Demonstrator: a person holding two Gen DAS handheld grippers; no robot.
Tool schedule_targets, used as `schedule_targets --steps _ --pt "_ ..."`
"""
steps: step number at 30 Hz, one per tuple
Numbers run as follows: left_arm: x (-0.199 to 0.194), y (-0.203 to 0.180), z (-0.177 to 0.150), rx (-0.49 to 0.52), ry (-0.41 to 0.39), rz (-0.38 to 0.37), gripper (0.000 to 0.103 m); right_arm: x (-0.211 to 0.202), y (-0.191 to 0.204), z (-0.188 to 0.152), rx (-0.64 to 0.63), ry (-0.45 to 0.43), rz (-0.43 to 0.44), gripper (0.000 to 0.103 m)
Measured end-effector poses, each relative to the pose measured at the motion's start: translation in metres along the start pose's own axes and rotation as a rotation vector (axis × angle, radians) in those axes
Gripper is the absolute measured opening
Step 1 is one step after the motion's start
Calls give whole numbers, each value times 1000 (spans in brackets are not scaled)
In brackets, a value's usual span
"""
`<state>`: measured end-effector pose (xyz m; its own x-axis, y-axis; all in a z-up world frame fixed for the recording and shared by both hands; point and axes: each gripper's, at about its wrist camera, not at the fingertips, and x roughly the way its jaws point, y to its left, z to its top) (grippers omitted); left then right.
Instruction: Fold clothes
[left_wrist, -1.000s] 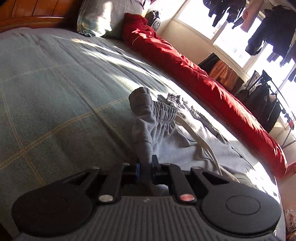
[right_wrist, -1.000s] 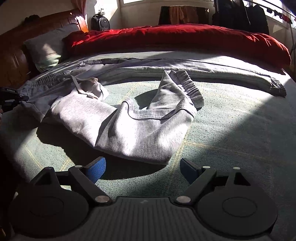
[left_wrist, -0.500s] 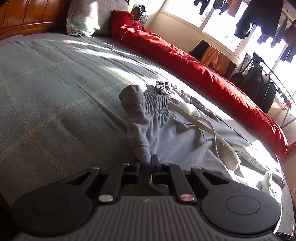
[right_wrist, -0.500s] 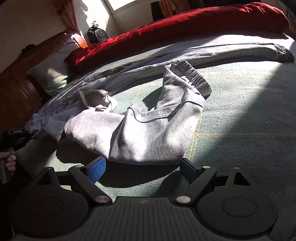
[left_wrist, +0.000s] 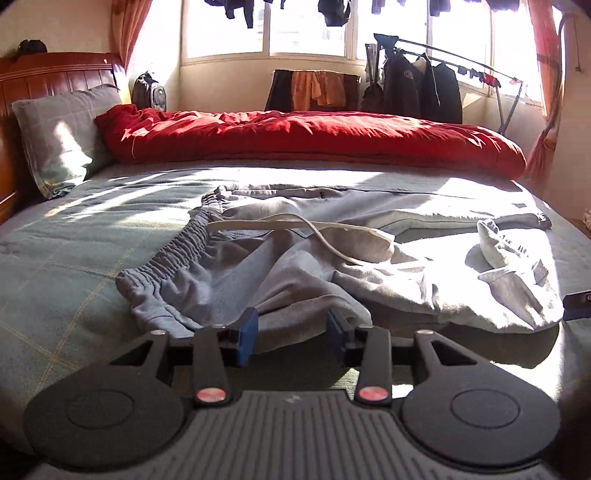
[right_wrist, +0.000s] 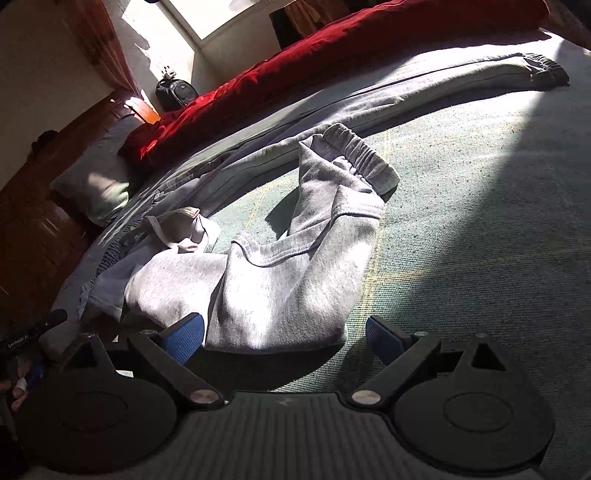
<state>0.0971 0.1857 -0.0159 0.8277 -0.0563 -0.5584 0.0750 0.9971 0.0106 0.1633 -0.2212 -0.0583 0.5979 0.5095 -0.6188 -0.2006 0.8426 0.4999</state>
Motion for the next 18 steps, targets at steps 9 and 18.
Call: schedule_targets --steps 9,18 --pt "28 -139 -1 424 -16 -236 51 -34 -3 -8 -110 -40 -124 101" --pt "46 -250 -14 715 -37 -364 52 -53 -33 -24 -96 -21 -170 102"
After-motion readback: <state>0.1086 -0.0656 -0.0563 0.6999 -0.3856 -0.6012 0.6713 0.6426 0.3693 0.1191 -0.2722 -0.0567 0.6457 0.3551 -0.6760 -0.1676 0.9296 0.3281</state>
